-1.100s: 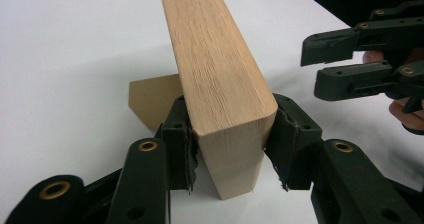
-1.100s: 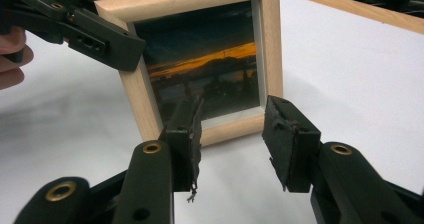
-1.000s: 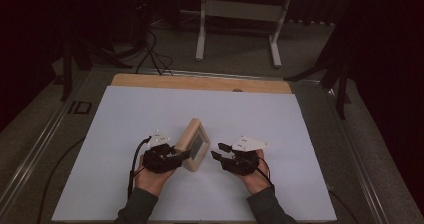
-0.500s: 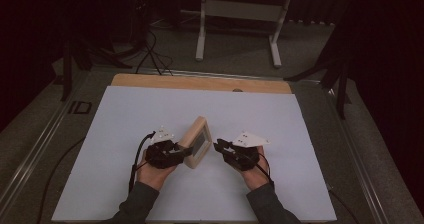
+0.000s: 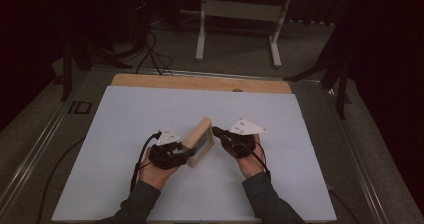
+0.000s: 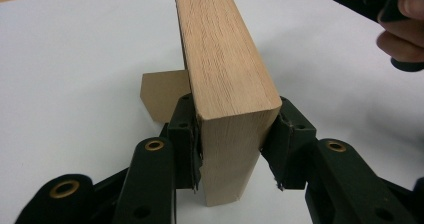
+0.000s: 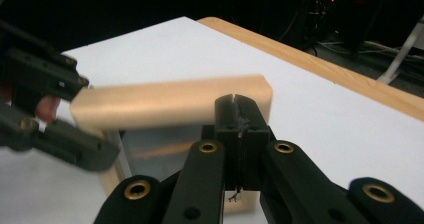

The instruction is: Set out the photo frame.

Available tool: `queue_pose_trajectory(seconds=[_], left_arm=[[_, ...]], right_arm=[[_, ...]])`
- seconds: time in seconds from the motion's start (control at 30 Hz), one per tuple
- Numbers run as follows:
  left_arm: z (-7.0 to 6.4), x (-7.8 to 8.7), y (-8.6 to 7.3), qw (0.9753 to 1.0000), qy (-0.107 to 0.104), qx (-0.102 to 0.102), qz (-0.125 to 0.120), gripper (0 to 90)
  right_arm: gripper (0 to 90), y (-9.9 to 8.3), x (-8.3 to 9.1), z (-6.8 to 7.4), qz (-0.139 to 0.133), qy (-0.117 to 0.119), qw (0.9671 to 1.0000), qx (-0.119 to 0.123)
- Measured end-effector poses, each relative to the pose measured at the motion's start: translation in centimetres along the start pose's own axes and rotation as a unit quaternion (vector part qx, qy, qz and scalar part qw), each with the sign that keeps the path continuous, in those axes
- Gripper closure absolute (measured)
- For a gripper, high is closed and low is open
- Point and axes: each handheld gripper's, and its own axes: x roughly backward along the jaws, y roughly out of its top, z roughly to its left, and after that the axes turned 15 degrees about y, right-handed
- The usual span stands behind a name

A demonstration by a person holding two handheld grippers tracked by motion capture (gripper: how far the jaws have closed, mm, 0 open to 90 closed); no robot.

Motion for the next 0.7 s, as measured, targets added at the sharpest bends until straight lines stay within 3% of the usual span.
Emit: queue_pose_trajectory(seconds=[0.33,0.53,0.7], left_arm=[[-0.9,0.0,0.1,0.9995,0.009,-0.031,-0.006,61.0],[-1.2,0.0,0.0,0.9988,0.006,-0.048,-0.01,60.9],[-1.3,0.0,0.0,0.9985,0.007,-0.053,-0.012,60.9]], right_arm=[[89.3,2.1,-1.8,-0.5,0.003,0.004,0.9999,0.009],[89.3,2.0,-2.9,-0.3,0.014,-0.001,0.9998,0.012],[89.4,1.8,-3.3,-1.0,0.022,-0.007,0.9997,0.001]])
